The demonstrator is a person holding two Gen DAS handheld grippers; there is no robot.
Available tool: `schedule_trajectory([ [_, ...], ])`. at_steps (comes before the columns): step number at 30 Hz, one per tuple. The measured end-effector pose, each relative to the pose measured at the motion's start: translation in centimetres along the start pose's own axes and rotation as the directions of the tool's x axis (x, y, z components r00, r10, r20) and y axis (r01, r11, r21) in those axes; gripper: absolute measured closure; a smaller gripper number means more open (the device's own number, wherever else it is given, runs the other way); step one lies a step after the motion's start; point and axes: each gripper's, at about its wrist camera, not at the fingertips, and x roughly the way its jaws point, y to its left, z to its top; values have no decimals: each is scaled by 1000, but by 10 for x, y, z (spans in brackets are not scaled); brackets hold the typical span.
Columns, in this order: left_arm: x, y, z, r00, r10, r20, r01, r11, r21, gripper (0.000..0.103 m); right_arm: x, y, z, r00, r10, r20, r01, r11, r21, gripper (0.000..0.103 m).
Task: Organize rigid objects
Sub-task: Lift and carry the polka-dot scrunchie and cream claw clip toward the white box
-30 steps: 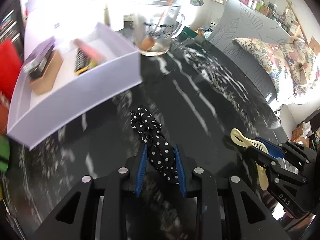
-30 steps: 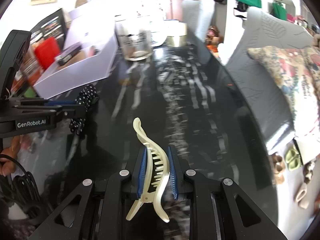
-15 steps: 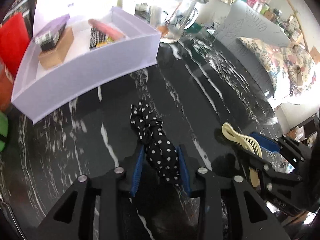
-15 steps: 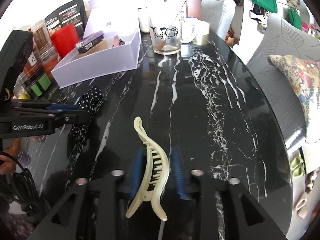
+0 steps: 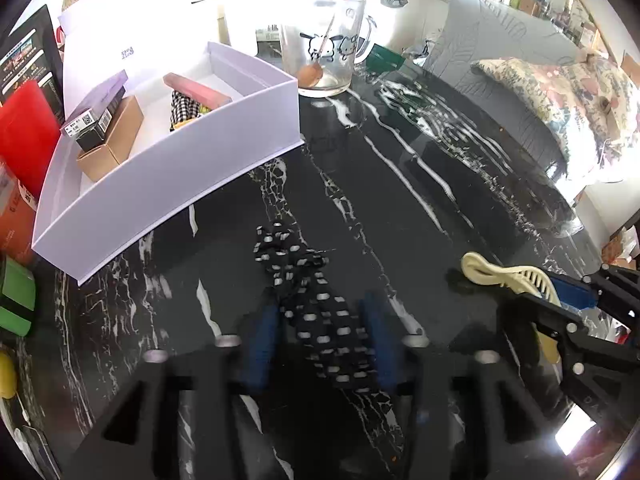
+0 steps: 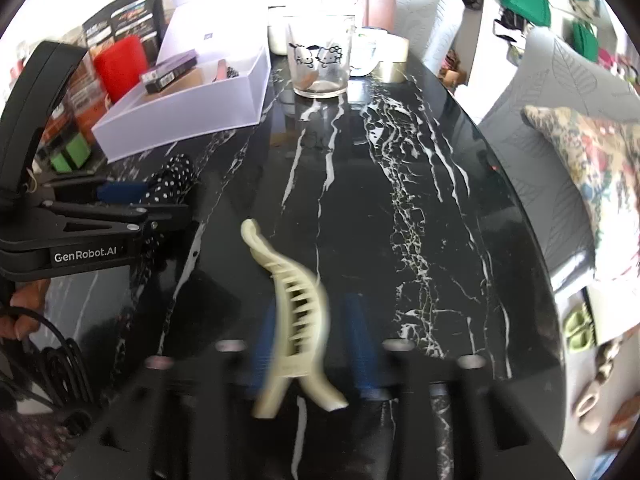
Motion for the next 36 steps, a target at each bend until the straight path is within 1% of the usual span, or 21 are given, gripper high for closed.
schedule_trajectory([
  [1, 0, 0, 0, 1000, -8, 2, 8, 1000, 1, 77, 0, 0, 0, 1000, 1, 2, -1, 1000, -2, 82],
  [3, -1, 0, -1, 1000, -18, 3, 18, 1000, -8, 85, -1, -1, 0, 1000, 5, 6, -5, 1000, 1, 82],
  [8, -7, 2, -10, 999, -45, -2, 45, 999, -27, 86, -1, -2, -1, 1000, 13, 12, -13, 1000, 28, 82],
  [11, -9, 5, -12, 997, -77, -9, 77, 996, -54, 86, 0, -1, -1, 1000, 17, 11, -17, 999, 26, 82],
  [14, -14, 9, -14, 999, -54, 6, 54, 997, -63, 86, -1, 2, 0, 1000, 20, 13, -20, 1000, 18, 82],
  [22, -27, 25, -21, 999, -52, 13, 53, 993, -107, 86, 0, 16, 8, 999, 39, 27, -39, 999, -11, 82],
  [27, -38, 39, -29, 998, -52, 22, 55, 989, -134, 86, 0, 31, 12, 997, 69, 37, -67, 997, -45, 82],
  [36, -55, 64, -48, 999, -24, 39, 31, 982, -189, 86, 2, 64, 18, 991, 126, 41, -121, 987, -103, 82],
])
